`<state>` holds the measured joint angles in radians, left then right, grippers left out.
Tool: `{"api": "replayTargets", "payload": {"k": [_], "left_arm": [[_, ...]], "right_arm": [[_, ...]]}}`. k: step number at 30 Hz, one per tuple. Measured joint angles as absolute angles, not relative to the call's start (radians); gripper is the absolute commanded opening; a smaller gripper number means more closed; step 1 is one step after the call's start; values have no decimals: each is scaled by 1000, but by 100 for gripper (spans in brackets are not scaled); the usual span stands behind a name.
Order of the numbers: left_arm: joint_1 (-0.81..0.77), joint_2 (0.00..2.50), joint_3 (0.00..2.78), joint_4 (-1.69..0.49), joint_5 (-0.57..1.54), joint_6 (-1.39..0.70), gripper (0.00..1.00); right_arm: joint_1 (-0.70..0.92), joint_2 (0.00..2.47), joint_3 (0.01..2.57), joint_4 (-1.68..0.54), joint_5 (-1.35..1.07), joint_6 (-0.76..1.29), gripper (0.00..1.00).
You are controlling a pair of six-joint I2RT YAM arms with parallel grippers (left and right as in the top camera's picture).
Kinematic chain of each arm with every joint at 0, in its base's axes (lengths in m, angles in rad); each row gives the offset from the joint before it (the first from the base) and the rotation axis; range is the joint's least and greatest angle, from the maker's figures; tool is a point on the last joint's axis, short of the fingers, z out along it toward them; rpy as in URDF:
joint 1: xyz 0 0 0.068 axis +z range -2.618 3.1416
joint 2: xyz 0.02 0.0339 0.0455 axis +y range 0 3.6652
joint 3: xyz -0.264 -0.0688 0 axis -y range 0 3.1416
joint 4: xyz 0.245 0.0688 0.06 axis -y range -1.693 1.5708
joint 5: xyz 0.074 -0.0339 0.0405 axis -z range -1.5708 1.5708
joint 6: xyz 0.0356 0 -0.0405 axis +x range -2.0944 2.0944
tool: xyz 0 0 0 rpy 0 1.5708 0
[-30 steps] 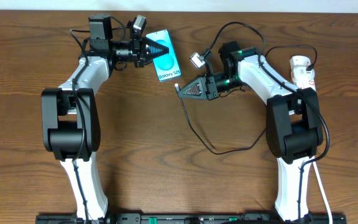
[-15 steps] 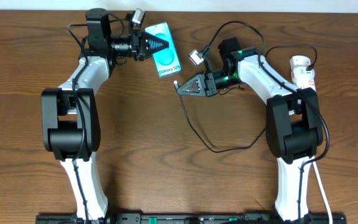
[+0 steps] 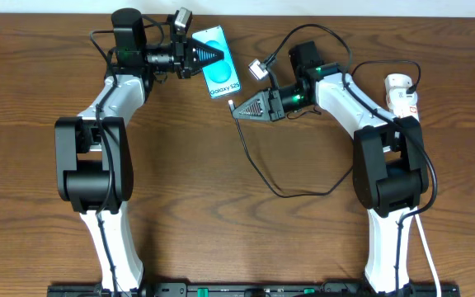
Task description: Plug charger to phone and switch on socket
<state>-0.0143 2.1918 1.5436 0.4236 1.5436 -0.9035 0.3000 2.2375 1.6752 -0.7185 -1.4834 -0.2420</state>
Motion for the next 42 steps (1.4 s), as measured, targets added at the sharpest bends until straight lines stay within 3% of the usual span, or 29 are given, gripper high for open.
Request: {"api": "replayTargets", "payload": {"k": [42], "left_arm": [[-14, 2192, 1544, 424, 1543, -754, 7]], "right_arm": [[311, 2238, 1675, -597, -1457, -76, 1]]}}
